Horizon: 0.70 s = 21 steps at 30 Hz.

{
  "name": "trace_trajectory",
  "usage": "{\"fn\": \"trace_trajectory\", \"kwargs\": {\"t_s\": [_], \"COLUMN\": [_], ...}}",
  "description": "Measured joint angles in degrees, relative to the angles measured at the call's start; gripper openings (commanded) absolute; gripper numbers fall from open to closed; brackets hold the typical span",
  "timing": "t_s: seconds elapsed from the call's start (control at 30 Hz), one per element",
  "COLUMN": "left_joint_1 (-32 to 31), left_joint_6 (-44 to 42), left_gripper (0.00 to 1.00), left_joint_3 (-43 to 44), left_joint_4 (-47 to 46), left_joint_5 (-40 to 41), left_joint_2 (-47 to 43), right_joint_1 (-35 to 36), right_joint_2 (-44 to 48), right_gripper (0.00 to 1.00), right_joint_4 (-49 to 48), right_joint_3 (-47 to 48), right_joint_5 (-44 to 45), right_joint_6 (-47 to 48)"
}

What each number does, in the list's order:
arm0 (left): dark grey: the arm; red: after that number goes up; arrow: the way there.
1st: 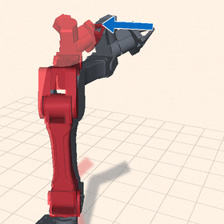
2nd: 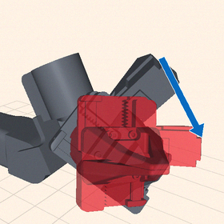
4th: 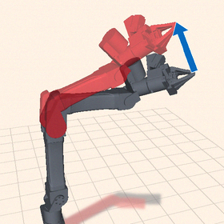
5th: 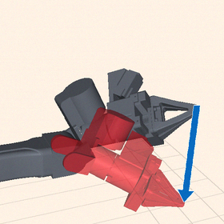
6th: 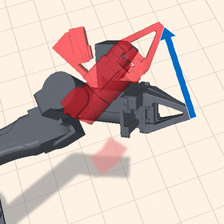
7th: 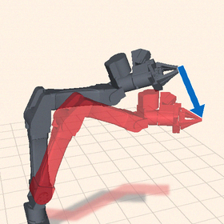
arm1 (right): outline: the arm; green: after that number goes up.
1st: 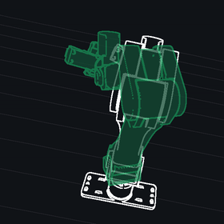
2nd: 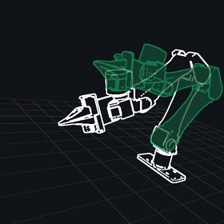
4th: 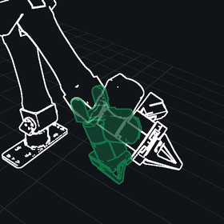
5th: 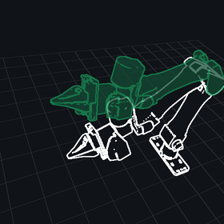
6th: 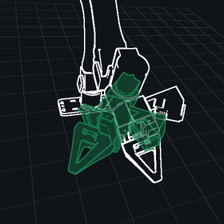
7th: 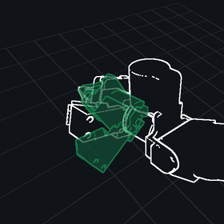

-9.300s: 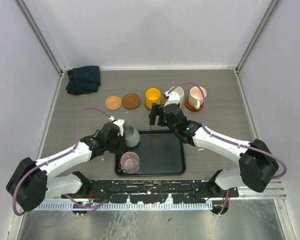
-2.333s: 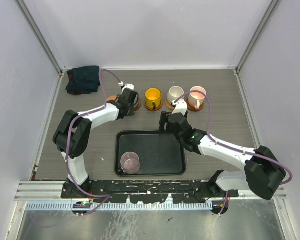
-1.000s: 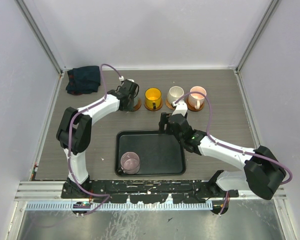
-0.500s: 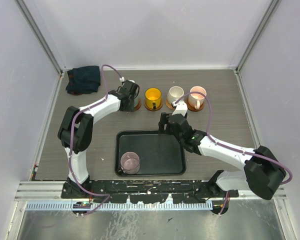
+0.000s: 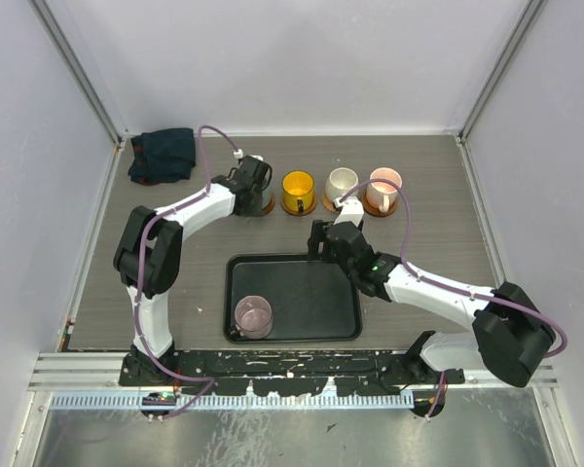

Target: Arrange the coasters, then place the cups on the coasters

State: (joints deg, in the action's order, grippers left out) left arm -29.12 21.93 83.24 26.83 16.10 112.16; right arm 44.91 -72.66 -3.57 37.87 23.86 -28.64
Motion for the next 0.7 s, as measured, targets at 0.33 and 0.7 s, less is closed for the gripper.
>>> {"fn": "trace_trajectory", "kwargs": {"t_s": [0.33,0.7], "left_joint_1": [0.0,0.0], "left_joint_6": [1.0,1.3], "left_gripper": [0.47,0.55], "left_joint_3": [0.0,0.0], "left_joint_4": [-1.6,-1.8], "left_joint_5": [1.1,1.4], "left_joint_2": [0.0,-0.7], "right_joint_1": [0.0,0.0], "right_joint_2": [-0.2,-0.2], "right_gripper": [0.78,0.78], "right_joint_4": [-0.4,-1.1], "right_joint_3": [-0.1,-0.4], "right_joint_5": [-0.7,-1.1], "right_joint_6": [-0.1,-0.3]}}
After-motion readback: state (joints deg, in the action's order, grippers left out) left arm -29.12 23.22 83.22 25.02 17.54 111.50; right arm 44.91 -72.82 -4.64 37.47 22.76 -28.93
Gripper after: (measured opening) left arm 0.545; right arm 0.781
